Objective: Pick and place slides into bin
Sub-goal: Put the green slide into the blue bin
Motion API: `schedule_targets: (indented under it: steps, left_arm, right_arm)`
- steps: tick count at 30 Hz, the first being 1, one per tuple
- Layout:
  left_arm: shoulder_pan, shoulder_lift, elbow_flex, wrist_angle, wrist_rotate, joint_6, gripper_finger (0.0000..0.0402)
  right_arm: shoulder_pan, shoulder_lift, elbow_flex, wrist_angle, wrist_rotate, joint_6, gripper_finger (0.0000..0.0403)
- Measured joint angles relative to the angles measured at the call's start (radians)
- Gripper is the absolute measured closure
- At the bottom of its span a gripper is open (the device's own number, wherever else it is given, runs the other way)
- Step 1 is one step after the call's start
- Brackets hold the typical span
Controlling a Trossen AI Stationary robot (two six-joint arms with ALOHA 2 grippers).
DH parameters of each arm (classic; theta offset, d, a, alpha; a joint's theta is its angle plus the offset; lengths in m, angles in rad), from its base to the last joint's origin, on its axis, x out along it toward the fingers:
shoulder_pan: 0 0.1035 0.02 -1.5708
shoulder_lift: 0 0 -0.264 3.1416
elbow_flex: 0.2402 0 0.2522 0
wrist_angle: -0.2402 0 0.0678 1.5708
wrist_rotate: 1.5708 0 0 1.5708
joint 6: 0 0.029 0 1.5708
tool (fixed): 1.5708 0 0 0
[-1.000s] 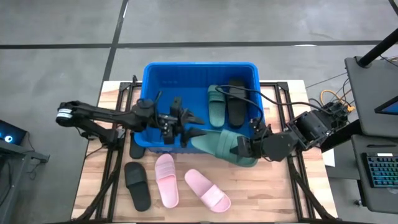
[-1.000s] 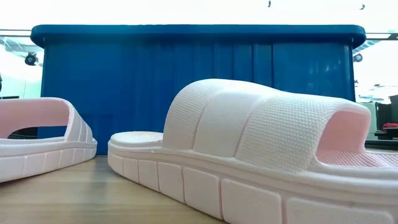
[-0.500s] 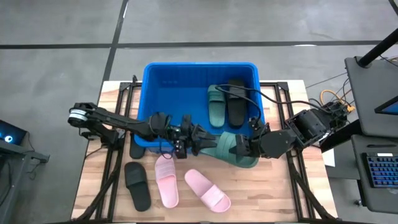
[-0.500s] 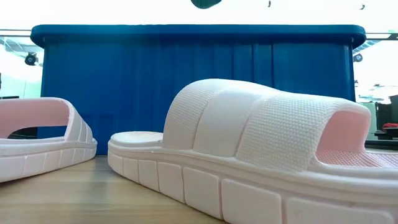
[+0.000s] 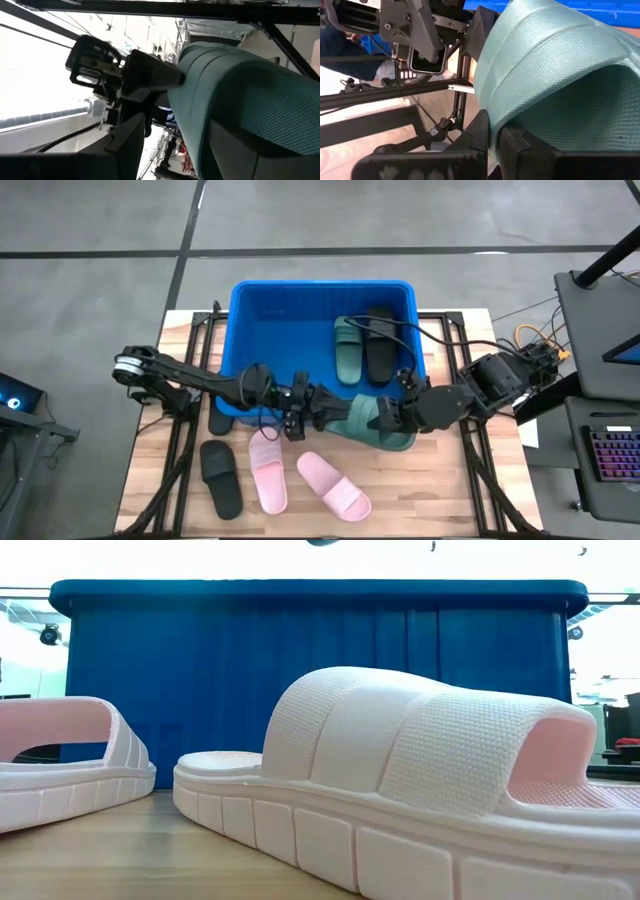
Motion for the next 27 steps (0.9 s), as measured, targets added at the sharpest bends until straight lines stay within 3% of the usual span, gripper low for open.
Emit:
schedule_targets:
  steps: [10, 27]
  left_arm:
    - [-0.004, 0.043, 0.052, 0.0, 0.004, -0.001, 0.0228]
    - [-0.015, 0.041, 0.117, -0.135, -0.031, -0.018, 0.0395]
  right_arm:
    - [-0.001, 0.0, 0.0, 0.008, -0.015, -0.015, 0.039]
    - [-0.002, -0.001, 0.0, 0.068, -0.025, -0.079, 0.039]
